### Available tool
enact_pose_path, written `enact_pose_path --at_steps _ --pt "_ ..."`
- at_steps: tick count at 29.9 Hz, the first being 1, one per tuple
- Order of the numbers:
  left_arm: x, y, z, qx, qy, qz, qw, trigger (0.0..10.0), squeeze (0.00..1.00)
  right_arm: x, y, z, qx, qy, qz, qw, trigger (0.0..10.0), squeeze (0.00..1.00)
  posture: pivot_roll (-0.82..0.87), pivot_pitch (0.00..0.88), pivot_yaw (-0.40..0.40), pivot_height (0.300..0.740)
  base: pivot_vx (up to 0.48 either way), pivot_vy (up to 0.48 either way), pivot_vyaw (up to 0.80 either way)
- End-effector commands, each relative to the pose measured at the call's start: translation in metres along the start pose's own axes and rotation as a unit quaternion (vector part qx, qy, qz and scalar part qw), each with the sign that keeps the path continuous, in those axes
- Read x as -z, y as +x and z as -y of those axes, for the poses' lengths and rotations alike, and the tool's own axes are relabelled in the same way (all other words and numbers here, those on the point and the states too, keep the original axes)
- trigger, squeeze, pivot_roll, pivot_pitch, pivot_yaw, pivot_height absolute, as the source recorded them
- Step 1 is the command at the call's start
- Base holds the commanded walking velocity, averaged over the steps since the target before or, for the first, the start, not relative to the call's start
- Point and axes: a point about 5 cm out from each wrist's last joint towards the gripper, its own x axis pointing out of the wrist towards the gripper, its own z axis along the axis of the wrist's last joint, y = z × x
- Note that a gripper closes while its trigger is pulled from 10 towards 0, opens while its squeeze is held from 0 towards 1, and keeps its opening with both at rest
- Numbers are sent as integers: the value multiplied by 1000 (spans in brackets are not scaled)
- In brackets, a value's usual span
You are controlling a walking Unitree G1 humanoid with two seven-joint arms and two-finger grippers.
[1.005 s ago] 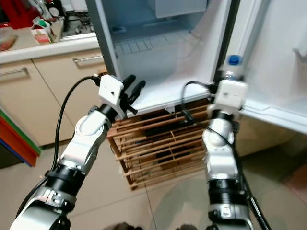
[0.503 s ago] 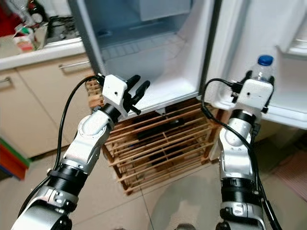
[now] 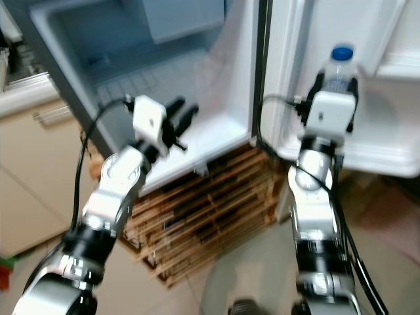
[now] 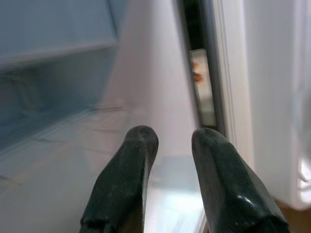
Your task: Restocking fridge
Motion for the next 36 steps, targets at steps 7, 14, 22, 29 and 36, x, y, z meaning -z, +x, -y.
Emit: enact_pose_path --at_steps 7,14,22,29,36 --pt "-2 -5 -7 -10 11 3 1000 10000 0 -5 8 -10 -18 9 20 1000 10000 0 -110 0 115 736 0 0 0" --pt "-4 -15 -13 -7 24 -3 1000 10000 0 -3 15 -16 -19 0 29 999 10000 0 -50 18 147 736 0 0 0" --pt "-6 -32 -26 0 52 -23 998 10000 0 6 16 -15 -11 -24 34 999 10000 0 11 50 196 736 0 0 0" --pt "-14 -42 -30 7 59 -32 998 10000 0 12 13 -18 -12 -35 35 999 10000 0 40 86 229 736 0 0 0" --pt "-17 -53 -35 24 73 -53 996 10000 0 21 6 -22 2 -50 27 998 10000 0 79 102 284 736 0 0 0"
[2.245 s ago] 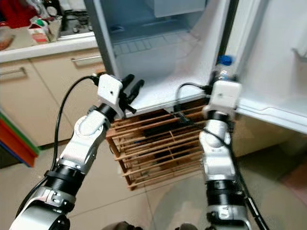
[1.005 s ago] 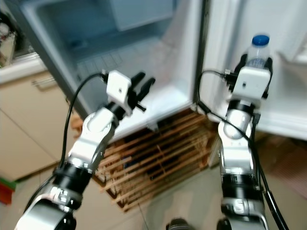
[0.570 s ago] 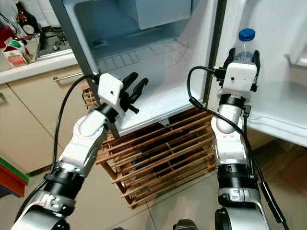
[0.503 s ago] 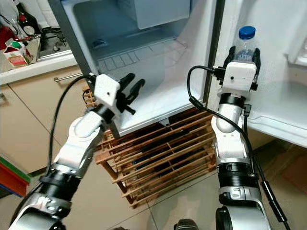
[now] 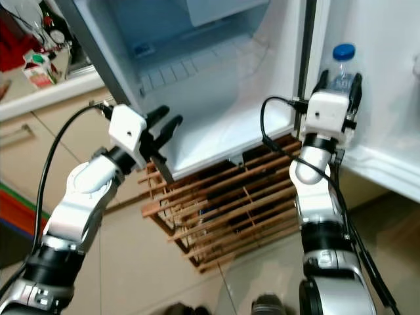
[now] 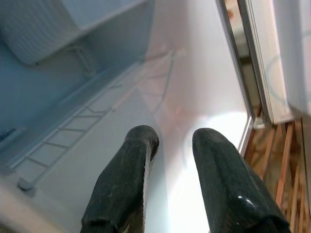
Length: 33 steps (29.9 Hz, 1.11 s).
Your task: Restocking fridge
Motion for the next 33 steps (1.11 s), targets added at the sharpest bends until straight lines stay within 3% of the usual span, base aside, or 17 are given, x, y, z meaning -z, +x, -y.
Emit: enact_pose_path --at_steps 1,7,8,9,23,33 --pt "-1 -6 -6 0 4 -8 1000 10000 0 -3 -3 -12 -14 -2 4 1000 10000 0 82 102 292 736 0 0 0" --pt "-3 -6 -6 15 7 -15 1000 10000 0 6 -9 -12 6 -19 -19 1000 10000 0 75 106 311 736 0 0 0" --pt "-4 -5 -6 17 7 -15 1000 10000 0 7 -10 -11 14 -18 -22 1000 10000 341 71 107 314 736 0 0 0" --pt "-4 -4 -5 18 7 -15 1000 10000 0 8 -11 -11 17 -14 -25 999 10000 1000 70 108 314 736 0 0 0" --pt "-5 -2 -1 28 3 -18 999 10000 0 1 -6 -1 55 -15 -9 998 10000 1000 52 111 313 736 0 0 0" --pt "-5 0 2 26 0 -14 1000 10000 0 -28 1 4 78 14 32 996 10000 1000 44 112 304 736 0 0 0"
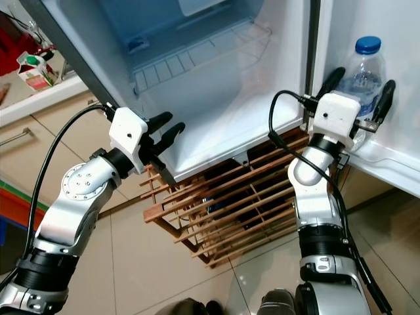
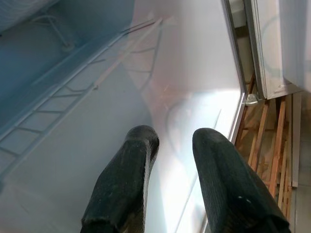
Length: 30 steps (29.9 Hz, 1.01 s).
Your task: Restocking fridge
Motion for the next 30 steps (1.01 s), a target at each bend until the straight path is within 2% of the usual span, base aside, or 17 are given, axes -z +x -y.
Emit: enact_pose_path --at_steps 1,9,15,16,23,24,30 --pt "-4 0 -3 -2 11 2 1000 10000 0 -12 -1 -8 -8 19 15 1000 10000 1000 44 110 302 736 0 0 0" --pt "-5 5 -2 -8 8 10 1000 10000 0 -27 0 -7 -10 27 26 999 10000 1000 29 100 276 736 0 0 0" --pt "-4 13 6 -9 -5 19 1000 10000 0 -27 -8 -12 -37 27 11 999 10000 1000 -4 85 238 736 0 0 0" --pt "-3 15 8 -9 -7 20 1000 10000 0 -25 -9 -12 -44 26 5 999 10000 0 -13 79 228 736 0 0 0" --pt "-4 25 17 -4 -22 33 999 10000 0 -17 -24 -5 -58 30 -45 997 10000 0 -38 52 189 736 0 0 0" --pt "-4 27 19 -1 -26 36 999 10000 0 -15 -32 -2 -66 34 -58 996 10000 0 -45 46 181 736 0 0 0" --pt "-3 31 22 1 -29 40 999 10000 0 -13 -54 0 -111 51 -84 989 10000 0 -59 36 165 736 0 0 0"
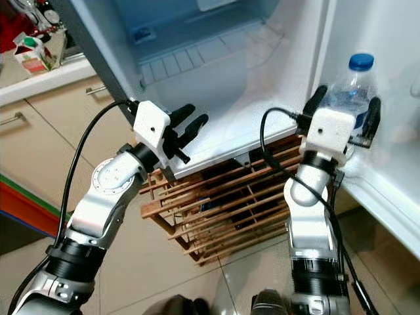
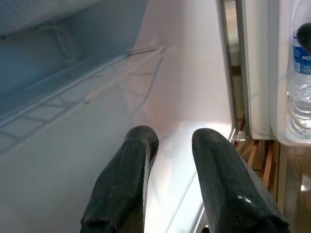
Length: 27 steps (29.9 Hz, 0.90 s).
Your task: Restocking fridge
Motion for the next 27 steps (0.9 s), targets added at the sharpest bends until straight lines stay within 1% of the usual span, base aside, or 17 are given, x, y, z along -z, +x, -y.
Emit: enact_pose_path --at_steps 1,3,4,7,10,13,14,16,17,18,19,20,22,23,24,25,27 --pt "1 1 -2 -4 9 -2 1000 10000 0 -5 -9 -7 -32 21 -7 999 10000 0 -60 35 162 736 0 0 0" --pt "1 2 -1 -4 9 1 1000 10000 0 -4 -15 -5 -40 23 -12 999 10000 0 -62 33 156 736 0 0 0" --pt "1 4 1 -3 8 5 1000 10000 0 -3 -25 0 -54 21 -22 998 10000 0 -67 31 148 736 0 0 0" --pt "2 5 1 -4 10 4 1000 10000 0 -5 -36 2 -74 23 -27 997 10000 0 -73 28 142 736 0 0 0" --pt "11 1 -6 -44 12 -13 999 10000 0 -9 -55 0 -131 58 -27 989 10000 0 -89 20 127 736 0 0 0" --pt "28 -14 -22 -106 -5 -51 993 10000 0 -3 -69 3 -169 68 -39 982 10000 0 -97 6 117 736 0 0 0" --pt "28 -14 -22 -106 -5 -51 993 10000 0 -3 -69 3 -169 68 -39 982 10000 0 -97 6 117 736 0 0 0" --pt "57 -43 -39 -184 -48 -111 975 10000 0 21 -84 8 -213 43 -80 973 10000 0 -95 0 100 736 0 0 0" --pt "57 -43 -39 -184 -48 -111 975 10000 0 21 -84 8 -213 43 -80 973 10000 0 -95 0 100 736 0 0 0" --pt "68 -59 -45 -209 -59 -130 968 10000 0 35 -91 9 -221 29 -106 969 10000 0 -95 0 92 736 0 0 0" --pt "73 -68 -47 -214 -54 -137 966 10000 0 42 -92 9 -222 27 -121 967 10000 0 -94 0 87 736 0 0 0" --pt "76 -73 -48 -215 -49 -142 965 10000 0 47 -92 9 -222 27 -131 966 10000 0 -96 0 81 736 0 0 0" --pt "86 -93 -47 -215 -49 -157 963 10000 0 52 -88 9 -215 21 -136 967 10000 0 -88 0 69 736 0 0 0" --pt "87 -102 -42 -202 -39 -155 966 10000 0 54 -85 8 -212 16 -136 968 10000 0 -80 0 60 736 0 0 0" --pt "87 -102 -42 -202 -39 -155 966 10000 0 54 -85 8 -212 16 -136 968 10000 0 -80 0 60 736 0 0 0" --pt "86 -108 -39 -191 -31 -152 969 10000 0 54 -82 7 -211 13 -136 968 10000 0 -80 0 60 736 0 0 0" --pt "80 -113 -30 -164 2 -136 977 10000 0 55 -78 5 -210 16 -137 968 10000 0 -54 0 38 736 0 0 0"
